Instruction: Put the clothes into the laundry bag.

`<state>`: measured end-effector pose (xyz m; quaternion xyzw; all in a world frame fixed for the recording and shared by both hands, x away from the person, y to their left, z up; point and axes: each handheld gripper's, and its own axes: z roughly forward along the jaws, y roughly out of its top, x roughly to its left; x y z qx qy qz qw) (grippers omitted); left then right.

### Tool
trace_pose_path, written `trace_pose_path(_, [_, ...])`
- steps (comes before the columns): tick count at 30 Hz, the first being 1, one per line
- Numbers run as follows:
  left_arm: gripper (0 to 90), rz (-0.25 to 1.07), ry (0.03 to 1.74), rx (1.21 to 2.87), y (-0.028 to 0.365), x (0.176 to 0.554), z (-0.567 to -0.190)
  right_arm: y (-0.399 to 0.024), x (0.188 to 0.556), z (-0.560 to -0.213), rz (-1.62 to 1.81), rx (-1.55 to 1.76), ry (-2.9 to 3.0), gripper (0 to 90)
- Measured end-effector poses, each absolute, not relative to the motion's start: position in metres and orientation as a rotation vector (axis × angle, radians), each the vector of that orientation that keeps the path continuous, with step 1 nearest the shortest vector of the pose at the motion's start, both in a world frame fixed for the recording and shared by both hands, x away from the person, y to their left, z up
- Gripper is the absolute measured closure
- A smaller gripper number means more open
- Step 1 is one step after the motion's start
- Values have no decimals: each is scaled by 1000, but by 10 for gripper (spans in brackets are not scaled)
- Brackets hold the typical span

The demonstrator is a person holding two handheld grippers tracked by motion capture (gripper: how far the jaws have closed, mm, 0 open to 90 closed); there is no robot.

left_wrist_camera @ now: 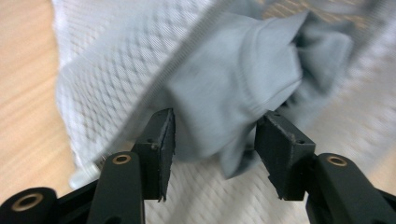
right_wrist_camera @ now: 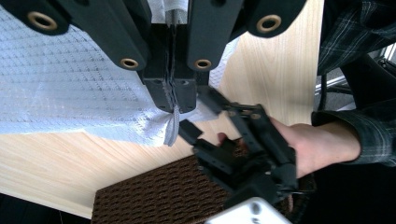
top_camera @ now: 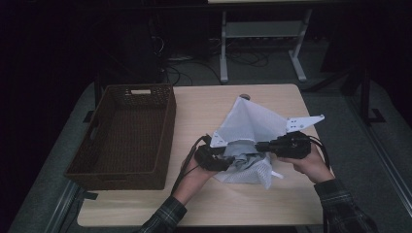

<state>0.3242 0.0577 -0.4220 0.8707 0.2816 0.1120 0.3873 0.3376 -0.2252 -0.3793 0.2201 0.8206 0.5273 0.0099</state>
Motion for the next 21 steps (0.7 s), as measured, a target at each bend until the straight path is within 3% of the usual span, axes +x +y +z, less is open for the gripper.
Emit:
trace_pose_path(8, [431, 211, 642, 2275, 50, 318, -434, -223, 339, -384, 1631, 696, 2578, 879])
trace_pose_path(15, [777, 231, 595, 2302, 25, 331, -436, -227, 342, -393, 1561, 745, 2586, 852])
trace_pose_path(21, [816, 218, 608, 2293, 11, 340, -442, -233, 342, -397, 1536, 805, 2545, 633])
